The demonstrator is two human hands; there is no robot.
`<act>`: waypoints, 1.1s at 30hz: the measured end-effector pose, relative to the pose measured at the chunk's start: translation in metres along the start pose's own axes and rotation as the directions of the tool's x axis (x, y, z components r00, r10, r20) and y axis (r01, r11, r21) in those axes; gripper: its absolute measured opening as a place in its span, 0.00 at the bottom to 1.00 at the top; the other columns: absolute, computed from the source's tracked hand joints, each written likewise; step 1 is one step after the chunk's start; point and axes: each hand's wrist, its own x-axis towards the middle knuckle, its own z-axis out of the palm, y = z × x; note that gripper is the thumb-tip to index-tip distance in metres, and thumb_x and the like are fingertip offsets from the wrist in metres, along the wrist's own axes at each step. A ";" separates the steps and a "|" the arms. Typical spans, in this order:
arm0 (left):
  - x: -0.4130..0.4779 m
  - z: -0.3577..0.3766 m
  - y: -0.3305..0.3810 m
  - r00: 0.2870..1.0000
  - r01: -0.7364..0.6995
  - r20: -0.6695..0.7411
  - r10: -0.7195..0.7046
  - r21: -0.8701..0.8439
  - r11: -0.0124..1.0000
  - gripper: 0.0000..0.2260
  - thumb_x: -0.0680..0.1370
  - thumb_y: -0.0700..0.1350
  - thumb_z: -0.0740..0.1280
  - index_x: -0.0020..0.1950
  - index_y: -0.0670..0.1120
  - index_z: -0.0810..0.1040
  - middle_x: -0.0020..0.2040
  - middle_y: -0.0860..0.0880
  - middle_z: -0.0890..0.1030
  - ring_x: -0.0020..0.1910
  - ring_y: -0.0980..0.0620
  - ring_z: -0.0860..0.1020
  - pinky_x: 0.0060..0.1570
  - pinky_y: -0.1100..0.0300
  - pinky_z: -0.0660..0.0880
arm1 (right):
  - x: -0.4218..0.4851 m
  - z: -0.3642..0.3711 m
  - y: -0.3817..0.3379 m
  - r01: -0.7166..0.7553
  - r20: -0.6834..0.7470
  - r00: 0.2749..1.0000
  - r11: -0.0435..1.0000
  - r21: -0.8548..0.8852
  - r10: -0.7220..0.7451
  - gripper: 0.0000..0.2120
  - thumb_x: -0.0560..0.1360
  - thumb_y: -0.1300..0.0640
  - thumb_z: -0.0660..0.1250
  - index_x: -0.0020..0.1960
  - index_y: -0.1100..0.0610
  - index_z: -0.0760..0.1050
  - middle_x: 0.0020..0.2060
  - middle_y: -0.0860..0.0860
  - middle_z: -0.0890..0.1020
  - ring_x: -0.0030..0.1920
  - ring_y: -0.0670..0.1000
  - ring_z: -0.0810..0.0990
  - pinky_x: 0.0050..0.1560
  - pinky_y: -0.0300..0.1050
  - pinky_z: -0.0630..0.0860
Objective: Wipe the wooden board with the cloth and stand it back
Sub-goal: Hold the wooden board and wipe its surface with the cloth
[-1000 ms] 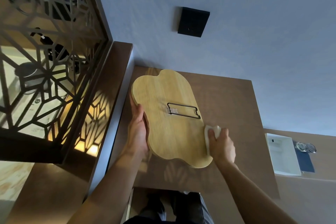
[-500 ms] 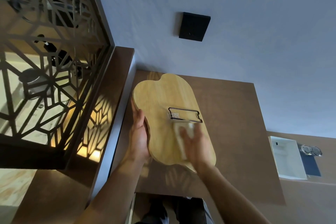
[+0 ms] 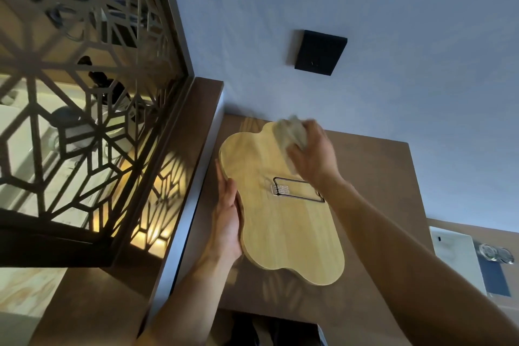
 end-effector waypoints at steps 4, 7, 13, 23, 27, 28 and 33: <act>0.002 -0.001 -0.003 1.000 0.009 0.013 -0.009 -0.036 0.999 0.31 0.76 0.70 0.66 0.78 0.78 0.60 0.79 0.60 0.71 0.77 0.49 0.71 0.71 0.34 0.70 | 0.033 0.039 -0.048 0.304 0.241 0.933 0.944 -0.132 -0.267 0.19 0.76 0.60 0.65 0.67 0.55 0.71 0.56 0.58 0.75 0.50 0.62 0.79 0.47 0.49 0.76; 0.004 -0.003 -0.003 1.000 0.021 0.013 -0.021 -0.050 0.999 0.32 0.76 0.71 0.66 0.79 0.76 0.61 0.79 0.58 0.73 0.75 0.51 0.75 0.69 0.37 0.74 | 0.007 0.050 -0.057 0.292 0.363 0.893 0.956 -0.017 -0.266 0.16 0.78 0.62 0.66 0.65 0.52 0.74 0.53 0.54 0.79 0.50 0.57 0.80 0.50 0.50 0.79; 0.013 -0.013 -0.012 0.999 0.042 -0.036 -0.041 0.033 0.999 0.25 0.89 0.52 0.60 0.86 0.51 0.64 0.79 0.42 0.75 0.74 0.41 0.77 0.58 0.55 0.82 | -0.134 -0.001 -0.034 0.367 0.444 0.822 0.928 0.066 -0.356 0.21 0.72 0.70 0.66 0.64 0.60 0.76 0.52 0.59 0.80 0.50 0.61 0.79 0.51 0.56 0.79; 0.008 -0.012 -0.003 0.988 0.131 -0.088 -0.127 0.041 0.990 0.19 0.74 0.74 0.65 0.65 0.79 0.75 0.63 0.61 0.84 0.65 0.51 0.80 0.64 0.43 0.76 | -0.044 -0.003 -0.048 0.228 0.184 0.958 0.974 -0.016 -0.221 0.19 0.74 0.69 0.67 0.64 0.59 0.77 0.54 0.56 0.82 0.53 0.55 0.78 0.50 0.38 0.72; 0.008 -0.011 -0.001 0.991 0.108 -0.075 -0.108 -0.007 0.994 0.30 0.64 0.77 0.70 0.66 0.73 0.77 0.69 0.53 0.82 0.64 0.50 0.81 0.59 0.45 0.77 | 0.012 0.041 -0.066 0.180 0.128 0.978 0.979 -0.093 -0.168 0.17 0.75 0.67 0.67 0.61 0.54 0.78 0.52 0.54 0.82 0.52 0.55 0.80 0.46 0.36 0.72; 0.008 -0.011 -0.002 0.992 0.110 -0.060 -0.110 -0.006 0.994 0.22 0.67 0.76 0.69 0.60 0.76 0.79 0.68 0.53 0.83 0.65 0.50 0.81 0.61 0.43 0.77 | 0.006 0.048 -0.067 0.186 0.166 0.972 0.978 -0.099 -0.168 0.16 0.75 0.67 0.67 0.59 0.54 0.79 0.51 0.54 0.82 0.51 0.56 0.80 0.47 0.41 0.75; 0.015 -0.013 -0.006 0.995 0.017 -0.097 0.000 0.171 0.985 0.21 0.84 0.58 0.62 0.78 0.64 0.70 0.78 0.48 0.76 0.73 0.52 0.76 0.57 0.69 0.76 | -0.100 0.027 -0.047 0.322 0.278 0.910 0.947 -0.011 -0.306 0.16 0.70 0.68 0.67 0.55 0.58 0.81 0.44 0.56 0.81 0.43 0.59 0.78 0.42 0.54 0.78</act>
